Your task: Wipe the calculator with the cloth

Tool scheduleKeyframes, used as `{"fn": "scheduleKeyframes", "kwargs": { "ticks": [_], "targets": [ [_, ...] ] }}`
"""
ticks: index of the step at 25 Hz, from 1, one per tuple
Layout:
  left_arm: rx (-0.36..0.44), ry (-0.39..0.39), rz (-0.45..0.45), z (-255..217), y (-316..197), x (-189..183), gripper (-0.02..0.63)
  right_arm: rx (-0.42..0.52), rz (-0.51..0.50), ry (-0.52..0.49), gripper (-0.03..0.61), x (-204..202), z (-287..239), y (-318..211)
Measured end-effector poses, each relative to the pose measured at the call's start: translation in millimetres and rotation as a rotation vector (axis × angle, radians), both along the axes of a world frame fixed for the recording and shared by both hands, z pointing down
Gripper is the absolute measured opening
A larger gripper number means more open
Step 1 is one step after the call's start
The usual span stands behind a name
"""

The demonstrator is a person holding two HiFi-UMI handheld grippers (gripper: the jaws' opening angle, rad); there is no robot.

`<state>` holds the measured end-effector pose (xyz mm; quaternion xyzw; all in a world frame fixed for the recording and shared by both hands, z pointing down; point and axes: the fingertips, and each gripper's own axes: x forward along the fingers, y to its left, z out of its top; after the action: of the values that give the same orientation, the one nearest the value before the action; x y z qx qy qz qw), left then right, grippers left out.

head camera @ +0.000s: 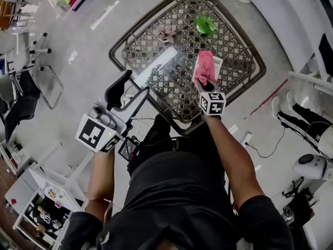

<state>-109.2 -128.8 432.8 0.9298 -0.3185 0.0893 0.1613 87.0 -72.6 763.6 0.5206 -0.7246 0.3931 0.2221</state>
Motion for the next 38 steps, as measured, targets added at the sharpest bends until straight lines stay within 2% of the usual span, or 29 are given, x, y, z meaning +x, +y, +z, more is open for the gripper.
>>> {"fn": "scheduleKeyframes", "kwargs": {
  "ticks": [6,11,18,25,34,38],
  "targets": [
    [0.001,0.007,-0.015,-0.9,1.1,-9.8,0.288,0.017,-0.126,0.041,0.095,-20.7,-0.6,-5.5],
    [0.007,0.013,-0.028,-4.1,0.3,-17.7,0.288,0.027,-0.351,0.115,0.095,-38.9,2.8,7.3],
    [0.014,0.019,-0.047,-3.5,-2.7,-24.5,0.288,0.031,-0.482,0.187,0.095,-23.2,6.0,16.6],
    [0.022,0.023,-0.047,-6.2,-4.3,-27.6,0.288,0.030,-0.485,0.206,0.095,-3.8,0.2,17.0],
    [-0.029,0.032,-0.036,-10.5,-6.3,-18.3,0.288,-0.018,-0.401,0.213,0.095,32.0,4.3,23.1],
    [0.031,0.018,-0.022,-13.8,-11.0,-19.1,0.288,-0.034,-0.388,0.239,0.095,48.7,7.3,27.2]
  ]
}}
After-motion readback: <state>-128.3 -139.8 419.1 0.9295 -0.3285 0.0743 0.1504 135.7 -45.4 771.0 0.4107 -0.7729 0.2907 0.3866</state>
